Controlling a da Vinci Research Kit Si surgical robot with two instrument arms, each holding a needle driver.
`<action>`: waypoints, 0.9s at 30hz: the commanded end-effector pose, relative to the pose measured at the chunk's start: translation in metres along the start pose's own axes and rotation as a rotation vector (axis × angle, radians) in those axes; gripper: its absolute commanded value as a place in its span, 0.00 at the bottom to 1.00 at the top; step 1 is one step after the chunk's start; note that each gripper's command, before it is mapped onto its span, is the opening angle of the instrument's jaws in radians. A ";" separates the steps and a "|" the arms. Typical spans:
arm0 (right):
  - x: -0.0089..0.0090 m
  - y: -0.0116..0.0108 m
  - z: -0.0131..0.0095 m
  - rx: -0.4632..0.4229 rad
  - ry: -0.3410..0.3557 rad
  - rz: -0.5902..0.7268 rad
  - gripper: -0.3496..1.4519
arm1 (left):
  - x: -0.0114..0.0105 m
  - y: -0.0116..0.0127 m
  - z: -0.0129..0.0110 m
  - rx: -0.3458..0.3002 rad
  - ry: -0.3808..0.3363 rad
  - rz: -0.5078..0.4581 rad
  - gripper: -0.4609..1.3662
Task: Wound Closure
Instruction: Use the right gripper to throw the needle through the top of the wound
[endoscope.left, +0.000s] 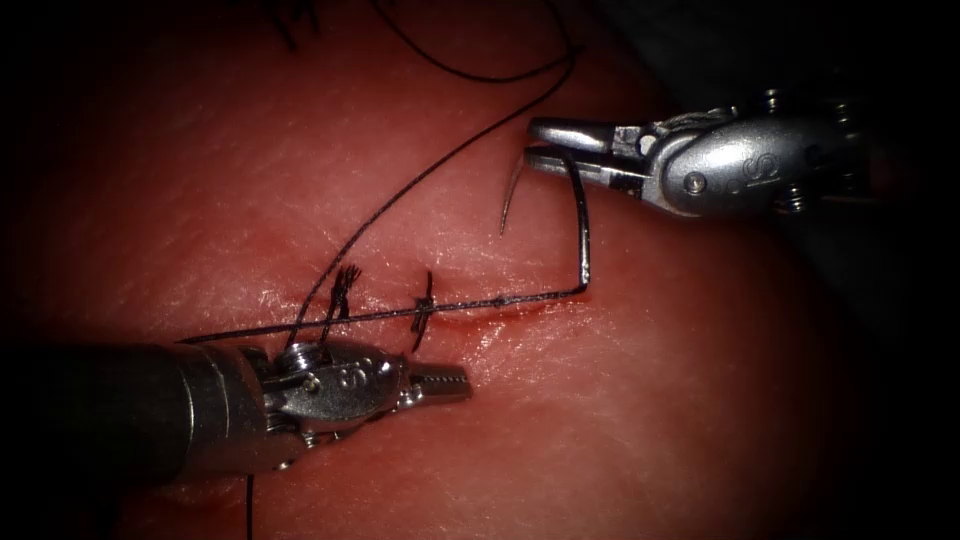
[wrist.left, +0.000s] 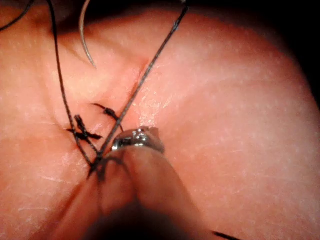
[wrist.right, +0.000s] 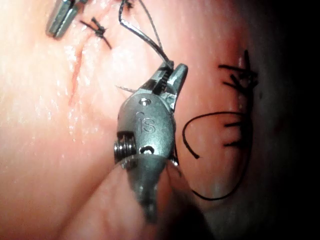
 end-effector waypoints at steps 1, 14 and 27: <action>-0.0001 -0.0001 -0.0001 -0.007 -0.001 -0.001 0.00 | 0.0000 0.0000 0.0000 0.000 -0.001 -0.001 0.18; -0.0007 -0.0020 -0.0004 -0.001 0.004 -0.021 0.00 | 0.0002 0.0000 -0.0002 -0.002 -0.002 -0.002 0.22; -0.0005 -0.0037 -0.0009 0.005 -0.002 -0.048 0.00 | 0.0010 0.0001 -0.0003 -0.004 -0.004 -0.009 0.21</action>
